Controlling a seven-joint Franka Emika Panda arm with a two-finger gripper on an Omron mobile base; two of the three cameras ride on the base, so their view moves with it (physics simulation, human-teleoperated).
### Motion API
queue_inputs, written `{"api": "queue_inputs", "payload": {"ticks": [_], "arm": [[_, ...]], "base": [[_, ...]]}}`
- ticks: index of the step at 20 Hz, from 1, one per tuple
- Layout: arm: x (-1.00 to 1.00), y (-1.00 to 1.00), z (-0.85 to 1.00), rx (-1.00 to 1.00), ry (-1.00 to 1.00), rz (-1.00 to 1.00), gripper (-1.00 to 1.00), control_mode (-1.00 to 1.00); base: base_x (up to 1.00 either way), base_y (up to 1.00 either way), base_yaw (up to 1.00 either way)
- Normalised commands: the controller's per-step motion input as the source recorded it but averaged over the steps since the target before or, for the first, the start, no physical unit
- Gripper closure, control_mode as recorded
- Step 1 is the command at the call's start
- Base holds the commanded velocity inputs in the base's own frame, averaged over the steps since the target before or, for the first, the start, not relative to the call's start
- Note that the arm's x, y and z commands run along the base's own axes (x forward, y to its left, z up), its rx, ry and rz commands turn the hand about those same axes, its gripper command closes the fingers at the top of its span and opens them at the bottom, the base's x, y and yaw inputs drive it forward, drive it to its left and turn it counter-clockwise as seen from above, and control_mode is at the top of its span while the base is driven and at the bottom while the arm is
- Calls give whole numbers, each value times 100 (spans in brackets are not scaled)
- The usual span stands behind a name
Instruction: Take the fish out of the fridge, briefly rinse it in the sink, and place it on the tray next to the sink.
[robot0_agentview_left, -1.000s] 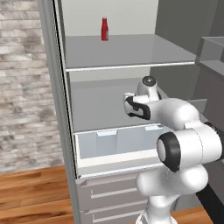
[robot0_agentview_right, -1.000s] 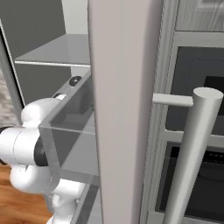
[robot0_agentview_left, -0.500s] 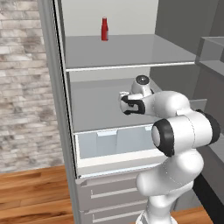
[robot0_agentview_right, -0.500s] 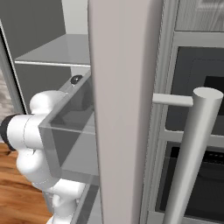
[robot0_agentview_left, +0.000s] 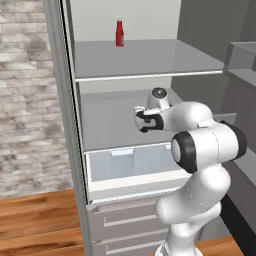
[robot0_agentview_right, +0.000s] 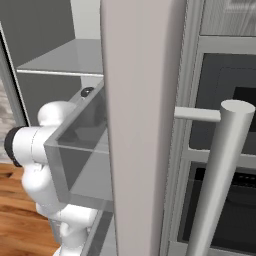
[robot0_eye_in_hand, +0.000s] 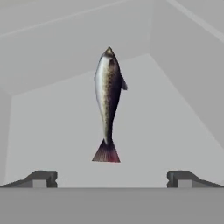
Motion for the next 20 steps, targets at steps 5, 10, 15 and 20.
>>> {"api": "queue_inputs", "payload": {"ticks": [5, 10, 15, 20], "arm": [[33, 0, -8, 0, 0, 0, -100, -100], [47, 0, -15, 0, 3, 0, -100, -100], [32, 0, -29, 0, 2, 0, -100, -100], [33, 0, -26, 0, 1, 0, -100, -100]], "base": [[0, 0, 0], [0, 0, 0], [0, 0, 0], [0, 0, 0]]}}
